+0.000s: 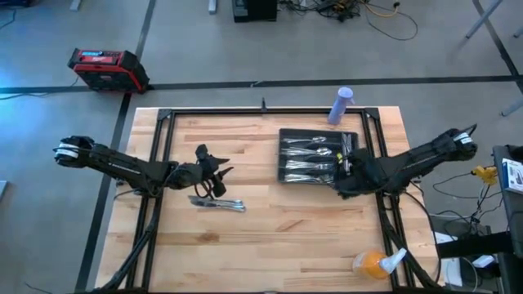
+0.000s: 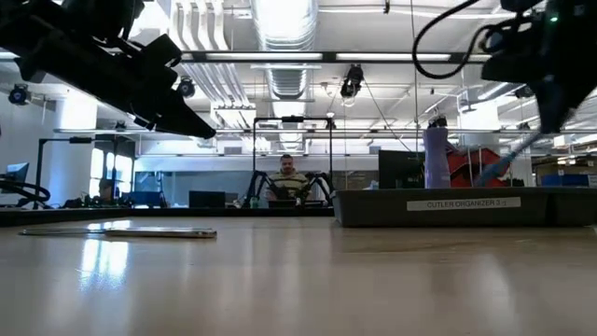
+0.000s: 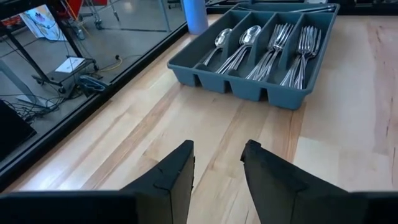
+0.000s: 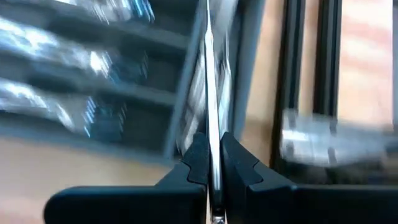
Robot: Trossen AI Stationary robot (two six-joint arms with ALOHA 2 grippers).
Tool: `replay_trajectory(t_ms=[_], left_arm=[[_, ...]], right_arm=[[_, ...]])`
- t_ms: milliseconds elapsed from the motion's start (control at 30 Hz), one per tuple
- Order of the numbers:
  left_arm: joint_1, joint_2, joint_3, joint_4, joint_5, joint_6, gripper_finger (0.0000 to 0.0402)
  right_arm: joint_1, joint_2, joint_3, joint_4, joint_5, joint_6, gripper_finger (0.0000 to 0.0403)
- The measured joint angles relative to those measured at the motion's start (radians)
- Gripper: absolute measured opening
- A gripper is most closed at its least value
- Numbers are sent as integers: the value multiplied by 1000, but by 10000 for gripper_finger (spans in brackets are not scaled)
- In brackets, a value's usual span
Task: Sort silverware
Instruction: Put the silver knife into the gray silverware tray
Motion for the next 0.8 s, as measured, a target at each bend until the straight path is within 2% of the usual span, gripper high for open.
replay_trajectory(t_ms=[233, 500, 667, 800], left_arm=[[0, 3, 0, 0, 1, 0, 121], [0, 5, 0, 0, 2, 0, 125], [0, 7, 0, 0, 3, 0, 132], [0, 7, 0, 0, 3, 0, 130]], right_arm=[[29, 74, -8, -34, -161, 63, 0], [1, 101, -40, -9, -153, 56, 0], [-54, 96, -138, 139, -155, -2, 0], [-108, 115, -198, 241, -114, -65, 14]])
